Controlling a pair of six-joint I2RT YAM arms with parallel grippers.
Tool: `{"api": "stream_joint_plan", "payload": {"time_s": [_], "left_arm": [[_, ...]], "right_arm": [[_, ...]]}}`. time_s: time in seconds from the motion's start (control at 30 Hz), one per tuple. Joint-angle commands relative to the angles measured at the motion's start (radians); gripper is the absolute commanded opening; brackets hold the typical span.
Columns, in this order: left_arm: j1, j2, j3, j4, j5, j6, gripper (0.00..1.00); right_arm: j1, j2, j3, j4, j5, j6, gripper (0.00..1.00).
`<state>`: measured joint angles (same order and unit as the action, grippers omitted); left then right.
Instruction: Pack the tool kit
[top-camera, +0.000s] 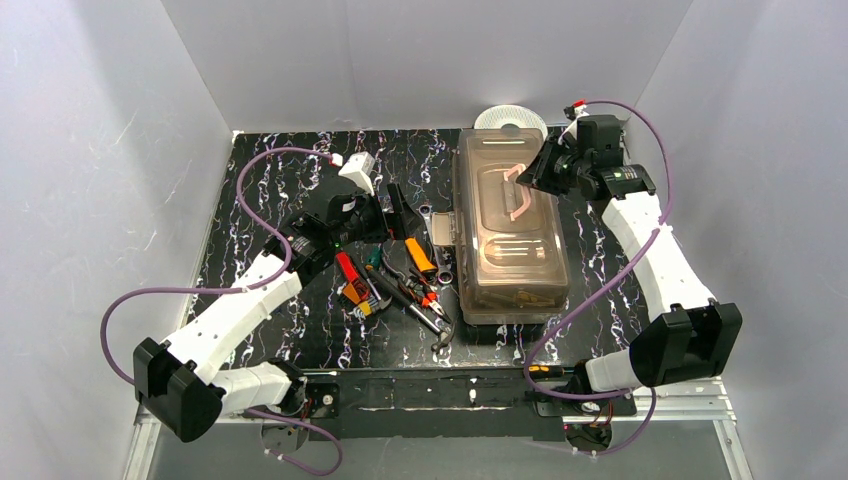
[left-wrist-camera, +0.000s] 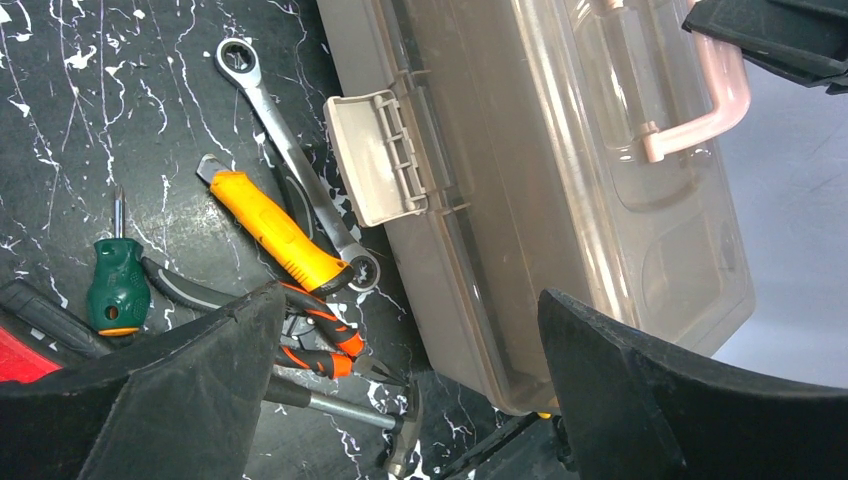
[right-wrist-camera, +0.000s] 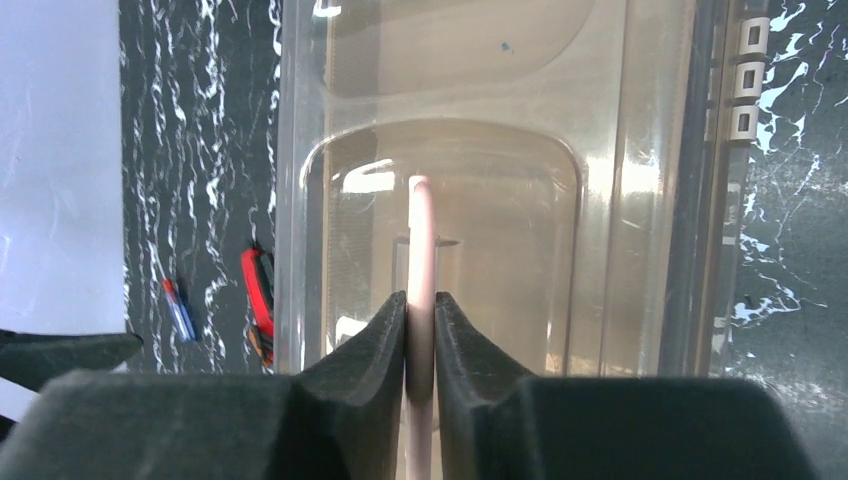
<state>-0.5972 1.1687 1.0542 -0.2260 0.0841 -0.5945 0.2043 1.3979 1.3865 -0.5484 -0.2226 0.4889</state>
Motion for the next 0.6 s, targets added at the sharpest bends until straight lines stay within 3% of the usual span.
{"api": "stream_joint_plan", "payload": {"time_s": [0.0,0.07,0.17,0.47,0.57], "left_arm": [[0.008,-0.036,-0.009,-0.022,-0.021,0.019,0.98],[0.008,-0.038,-0.014,-0.02,-0.021,0.019,0.98],[0.008,-0.039,-0.014,-0.021,-0.021,0.019,0.98],[0.008,-0.042,-0.015,-0.024,-0.022,0.023,0.98],[0.008,-0.042,-0.015,-0.03,-0.022,0.025,0.98]], "right_arm": [[0.013,0.004,0.08,-0.046,-0.017,-0.031,0.32],[0.018,0.013,0.093,-0.067,-0.013,-0.039,0.4],[0.018,0.022,0.092,-0.085,0.0,-0.048,0.43],[0.019,0.029,0.049,-0.072,-0.03,-0.039,0.36],[0.018,0.031,0.045,-0.067,-0.033,-0.034,0.24]]}}
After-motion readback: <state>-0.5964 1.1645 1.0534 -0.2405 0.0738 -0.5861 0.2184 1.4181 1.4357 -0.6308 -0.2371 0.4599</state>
